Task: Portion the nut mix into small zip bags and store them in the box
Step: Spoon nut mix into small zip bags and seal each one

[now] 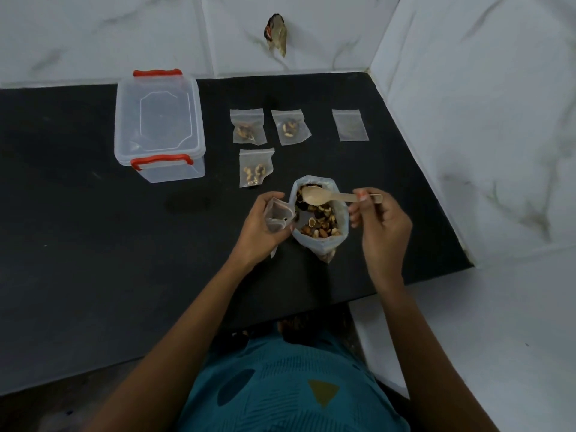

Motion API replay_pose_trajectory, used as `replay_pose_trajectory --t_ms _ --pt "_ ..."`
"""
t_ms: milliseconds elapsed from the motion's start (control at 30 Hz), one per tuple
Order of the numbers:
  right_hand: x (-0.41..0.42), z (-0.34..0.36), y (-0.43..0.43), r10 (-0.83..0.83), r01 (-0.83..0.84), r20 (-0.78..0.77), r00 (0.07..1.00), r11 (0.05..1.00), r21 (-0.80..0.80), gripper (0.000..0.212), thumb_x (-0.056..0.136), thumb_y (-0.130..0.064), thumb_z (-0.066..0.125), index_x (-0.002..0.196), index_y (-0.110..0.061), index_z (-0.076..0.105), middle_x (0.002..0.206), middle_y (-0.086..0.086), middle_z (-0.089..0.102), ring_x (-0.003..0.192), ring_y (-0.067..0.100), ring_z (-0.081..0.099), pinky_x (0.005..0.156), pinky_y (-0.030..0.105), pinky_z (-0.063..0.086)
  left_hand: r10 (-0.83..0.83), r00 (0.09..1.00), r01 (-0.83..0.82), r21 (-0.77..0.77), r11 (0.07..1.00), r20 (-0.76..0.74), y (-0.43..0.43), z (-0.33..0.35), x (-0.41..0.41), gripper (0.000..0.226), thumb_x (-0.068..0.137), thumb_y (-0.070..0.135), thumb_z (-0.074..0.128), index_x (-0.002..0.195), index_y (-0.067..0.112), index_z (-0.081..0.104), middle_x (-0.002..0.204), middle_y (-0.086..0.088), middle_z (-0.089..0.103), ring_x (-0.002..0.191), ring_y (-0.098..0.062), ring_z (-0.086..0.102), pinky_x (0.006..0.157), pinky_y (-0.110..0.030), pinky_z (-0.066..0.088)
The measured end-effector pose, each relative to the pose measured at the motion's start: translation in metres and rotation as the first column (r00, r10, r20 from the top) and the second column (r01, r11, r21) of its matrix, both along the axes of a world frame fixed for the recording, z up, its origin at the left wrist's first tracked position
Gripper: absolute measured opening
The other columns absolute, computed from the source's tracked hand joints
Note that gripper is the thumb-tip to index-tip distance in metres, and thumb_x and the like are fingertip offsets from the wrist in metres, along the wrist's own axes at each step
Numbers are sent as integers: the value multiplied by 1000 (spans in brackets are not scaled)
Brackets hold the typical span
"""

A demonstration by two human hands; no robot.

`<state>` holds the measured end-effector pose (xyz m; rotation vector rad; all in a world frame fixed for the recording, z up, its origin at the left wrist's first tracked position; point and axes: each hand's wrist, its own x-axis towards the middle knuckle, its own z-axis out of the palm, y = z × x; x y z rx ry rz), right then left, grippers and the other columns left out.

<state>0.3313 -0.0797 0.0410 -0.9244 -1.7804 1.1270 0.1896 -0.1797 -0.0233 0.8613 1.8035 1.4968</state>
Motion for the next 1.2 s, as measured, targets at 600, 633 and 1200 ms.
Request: replay_pose_trajectory --t_ms 600,633,1200 --pt "9 -40 7 72 -128 301 951 977 172 14 89 -3 56 98 3 65 81 0 59 73 -5 54 66 4 44 -67 995 69 -37 997 72 -6 -29 2 46 79 -2 65 109 25 44 114 15 48 107 5 50 85 -12 46" --pt "9 -39 7 80 -139 292 953 973 186 14 89 -3 56 99 3 64 82 -1 59 74 -5 55 67 4 44 -70 995 73 -34 997 76 -6 -30 2 46 79 -2 65 109 26 44 116 16 47 109 2 50 86 -13 47" --pt "-1 -52 4 109 -70 204 973 980 -187 16 92 -11 53 78 -10 60 63 -5 56 55 -4 54 58 10 43 -75 991 78 -23 997 108 0 -37 5 44 80 -4 63 113 15 42 126 7 44 114 3 47 86 -5 42"
